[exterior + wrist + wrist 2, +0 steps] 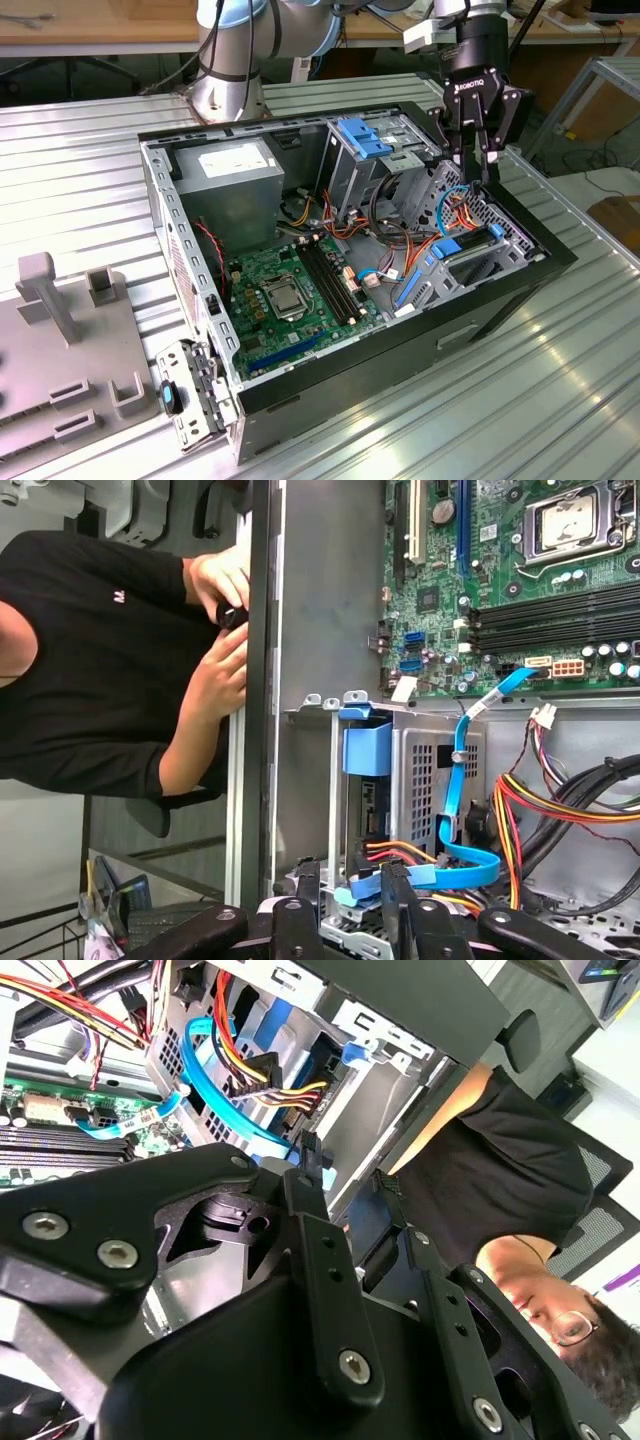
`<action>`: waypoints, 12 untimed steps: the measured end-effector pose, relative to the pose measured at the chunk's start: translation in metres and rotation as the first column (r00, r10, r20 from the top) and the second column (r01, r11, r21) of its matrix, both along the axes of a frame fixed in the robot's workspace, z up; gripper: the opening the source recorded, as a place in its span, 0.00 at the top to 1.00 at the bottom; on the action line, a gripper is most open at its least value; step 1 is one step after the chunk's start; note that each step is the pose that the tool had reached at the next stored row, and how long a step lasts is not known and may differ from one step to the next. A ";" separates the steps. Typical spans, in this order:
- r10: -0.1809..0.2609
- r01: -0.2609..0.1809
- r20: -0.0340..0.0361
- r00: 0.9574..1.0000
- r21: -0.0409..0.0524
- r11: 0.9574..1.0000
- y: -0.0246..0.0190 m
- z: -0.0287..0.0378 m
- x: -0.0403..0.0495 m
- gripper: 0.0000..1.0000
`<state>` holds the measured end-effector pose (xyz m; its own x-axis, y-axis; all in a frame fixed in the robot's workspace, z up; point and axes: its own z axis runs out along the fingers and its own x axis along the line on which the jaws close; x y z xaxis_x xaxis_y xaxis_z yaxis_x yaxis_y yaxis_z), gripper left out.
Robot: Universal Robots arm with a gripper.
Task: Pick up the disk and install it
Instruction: 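Insert the second disk wire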
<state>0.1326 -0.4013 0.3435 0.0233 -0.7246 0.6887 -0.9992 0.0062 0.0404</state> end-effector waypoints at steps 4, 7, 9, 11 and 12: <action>0.000 0.000 0.000 1.000 0.000 1.000 0.0000 -0.0009 0.0000 0.62; 0.000 0.000 0.000 1.000 0.000 1.000 0.0000 -0.0022 0.0000 0.62; 0.000 0.000 0.000 1.000 0.000 1.000 0.0001 -0.0028 -0.0001 0.62; 0.000 0.000 0.000 1.000 0.000 1.000 0.0005 -0.0034 -0.0002 0.62; 0.000 0.000 0.000 1.000 0.000 1.000 0.0010 -0.0035 -0.0003 0.62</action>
<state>0.1323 -0.4002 0.3400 0.0233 -0.7244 0.6890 -0.9992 0.0062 0.0404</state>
